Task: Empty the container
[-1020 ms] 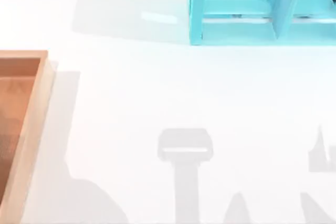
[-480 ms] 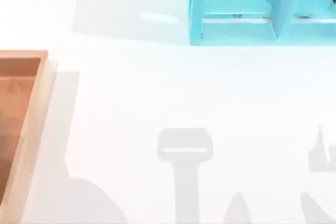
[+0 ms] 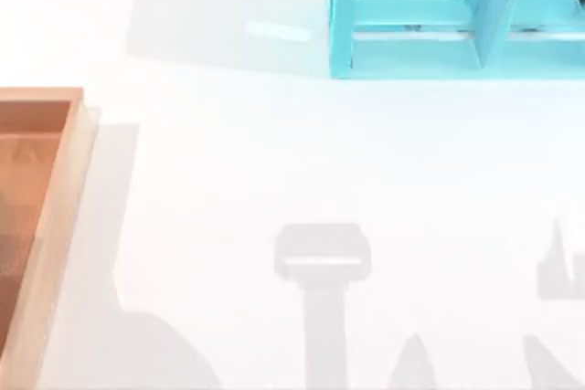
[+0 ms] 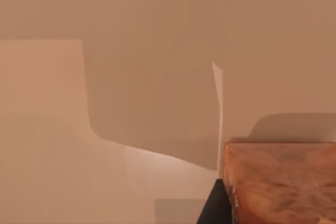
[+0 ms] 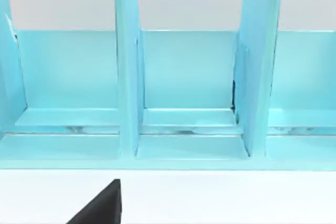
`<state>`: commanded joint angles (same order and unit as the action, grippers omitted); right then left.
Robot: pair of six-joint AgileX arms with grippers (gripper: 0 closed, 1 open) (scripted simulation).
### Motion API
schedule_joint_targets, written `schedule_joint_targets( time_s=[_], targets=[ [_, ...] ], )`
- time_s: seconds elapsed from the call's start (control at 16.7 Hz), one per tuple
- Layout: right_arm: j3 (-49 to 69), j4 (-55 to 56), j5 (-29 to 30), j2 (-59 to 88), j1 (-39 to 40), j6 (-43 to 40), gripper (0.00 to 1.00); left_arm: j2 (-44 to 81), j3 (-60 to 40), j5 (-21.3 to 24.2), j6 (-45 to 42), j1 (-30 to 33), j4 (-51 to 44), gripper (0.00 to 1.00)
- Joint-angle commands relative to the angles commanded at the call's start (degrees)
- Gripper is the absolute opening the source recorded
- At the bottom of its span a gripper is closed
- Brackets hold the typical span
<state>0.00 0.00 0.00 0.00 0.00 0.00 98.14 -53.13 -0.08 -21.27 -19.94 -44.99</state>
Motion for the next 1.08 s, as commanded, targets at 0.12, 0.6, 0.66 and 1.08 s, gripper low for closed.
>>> schedule_joint_targets(
  time_s=[0.12,0.6,0.66,1.08],
  targets=[
    [0.0,0.0,0.0,0.0,0.0,0.0,1.0,0.0,0.0,0.0,0.0,0.0,0.0,0.0],
    [0.0,0.0,0.0,0.0,0.0,0.0,1.0,-0.97,-0.77,-0.32,-0.87,0.13,-0.87,0.0],
    [0.0,0.0,0.0,0.0,0.0,0.0,1.0,-1.82,-1.98,-0.87,-1.91,0.13,-2.19,0.0],
    [0.0,0.0,0.0,0.0,0.0,0.0,1.0,-8.06,-19.79,-3.28,-4.32,0.45,-21.96,0.0]
  ],
)
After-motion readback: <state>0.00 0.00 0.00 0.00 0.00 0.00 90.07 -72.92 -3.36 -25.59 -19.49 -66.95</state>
